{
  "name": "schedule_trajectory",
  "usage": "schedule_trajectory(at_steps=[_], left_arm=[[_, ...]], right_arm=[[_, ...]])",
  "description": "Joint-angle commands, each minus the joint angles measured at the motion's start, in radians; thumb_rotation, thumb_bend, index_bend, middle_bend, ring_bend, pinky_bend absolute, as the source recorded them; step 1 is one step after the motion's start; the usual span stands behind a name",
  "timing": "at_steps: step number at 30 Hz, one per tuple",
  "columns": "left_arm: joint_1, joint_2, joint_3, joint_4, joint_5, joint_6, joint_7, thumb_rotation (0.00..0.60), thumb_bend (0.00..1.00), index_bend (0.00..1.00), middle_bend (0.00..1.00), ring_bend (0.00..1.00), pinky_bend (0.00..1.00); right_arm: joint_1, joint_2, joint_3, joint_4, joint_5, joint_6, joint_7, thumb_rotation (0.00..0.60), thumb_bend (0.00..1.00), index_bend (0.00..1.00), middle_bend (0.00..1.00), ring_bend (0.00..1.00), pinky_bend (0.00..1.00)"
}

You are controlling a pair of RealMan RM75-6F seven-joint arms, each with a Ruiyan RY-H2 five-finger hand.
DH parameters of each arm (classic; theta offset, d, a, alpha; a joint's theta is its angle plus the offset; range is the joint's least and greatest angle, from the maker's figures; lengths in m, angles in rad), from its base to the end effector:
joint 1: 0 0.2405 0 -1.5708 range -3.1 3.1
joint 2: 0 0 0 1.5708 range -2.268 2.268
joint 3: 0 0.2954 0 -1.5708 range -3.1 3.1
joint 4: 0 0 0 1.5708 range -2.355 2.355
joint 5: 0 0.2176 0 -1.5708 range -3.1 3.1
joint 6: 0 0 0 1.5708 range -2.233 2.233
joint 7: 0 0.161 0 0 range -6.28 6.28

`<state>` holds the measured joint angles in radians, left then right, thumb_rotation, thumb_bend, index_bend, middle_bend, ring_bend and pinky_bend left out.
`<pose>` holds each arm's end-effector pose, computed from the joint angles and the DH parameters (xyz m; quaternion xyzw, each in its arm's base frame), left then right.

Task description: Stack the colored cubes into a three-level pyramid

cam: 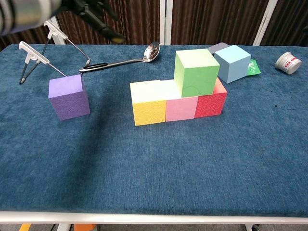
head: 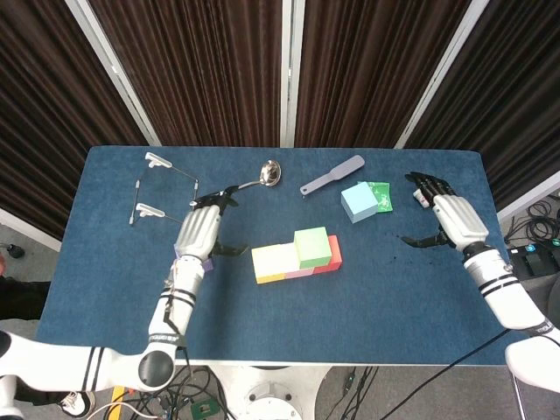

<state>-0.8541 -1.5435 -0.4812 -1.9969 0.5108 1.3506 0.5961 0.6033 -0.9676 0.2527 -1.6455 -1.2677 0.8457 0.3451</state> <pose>-0.0598 0.3744 0.0305 -0.5656 -0.5518 -0.4529 0.4130 -0.2329 -0.3947 0.1783 0.6398 -0.4881 0.4287 0.4105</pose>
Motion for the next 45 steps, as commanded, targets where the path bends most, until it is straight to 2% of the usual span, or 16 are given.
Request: schedule_trajectory(at_steps=[1,5,9,16,21,27,34,45], left_arm=[[0.098,0.153,0.087,-0.054,0.007,-0.081,-0.037,0.6,0.15,0.08,0.2,0.09,0.09],[0.155,0.227,0.138,-0.043,0.043,-0.148,-0.112,0.6,0.15,0.08,0.2,0.08,0.09],[0.197,0.253,0.196,-0.021,0.118,-0.153,-0.155,0.6,0.14,0.08,0.2,0.08,0.09],[0.231,0.246,0.226,-0.007,0.139,-0.129,-0.208,0.6,0.11,0.06,0.2,0.08,0.09],[0.237,0.243,0.237,0.003,0.115,-0.125,-0.21,0.6,0.1,0.06,0.2,0.07,0.09],[0.247,0.191,0.255,0.052,0.113,-0.115,-0.232,0.6,0.09,0.05,0.2,0.07,0.09],[0.245,0.126,0.263,0.117,0.109,-0.114,-0.237,0.6,0.09,0.05,0.2,0.07,0.09],[0.257,-0.009,0.249,0.252,0.123,-0.084,-0.269,0.6,0.09,0.04,0.2,0.04,0.09]], right_arm=[[0.034,0.018,0.006,-0.051,-0.005,-0.032,-0.039,0.6,0.04,0.0,0.04,0.0,0.0],[0.086,0.022,0.005,-0.106,0.02,-0.097,-0.109,0.6,0.03,0.0,0.05,0.0,0.0],[0.161,0.02,0.002,-0.152,0.073,-0.178,-0.213,0.6,0.02,0.0,0.06,0.0,0.0],[0.278,-0.025,-0.025,-0.177,0.198,-0.237,-0.405,0.6,0.02,0.0,0.06,0.0,0.0],[0.335,-0.075,-0.054,-0.162,0.273,-0.243,-0.489,0.6,0.02,0.0,0.07,0.0,0.0],[0.394,-0.141,-0.093,-0.127,0.37,-0.208,-0.588,0.6,0.02,0.0,0.06,0.0,0.0],[0.428,-0.18,-0.12,-0.095,0.433,-0.184,-0.638,0.6,0.02,0.0,0.05,0.0,0.0],[0.46,-0.231,-0.12,-0.055,0.435,-0.196,-0.621,0.6,0.03,0.0,0.09,0.0,0.0]])
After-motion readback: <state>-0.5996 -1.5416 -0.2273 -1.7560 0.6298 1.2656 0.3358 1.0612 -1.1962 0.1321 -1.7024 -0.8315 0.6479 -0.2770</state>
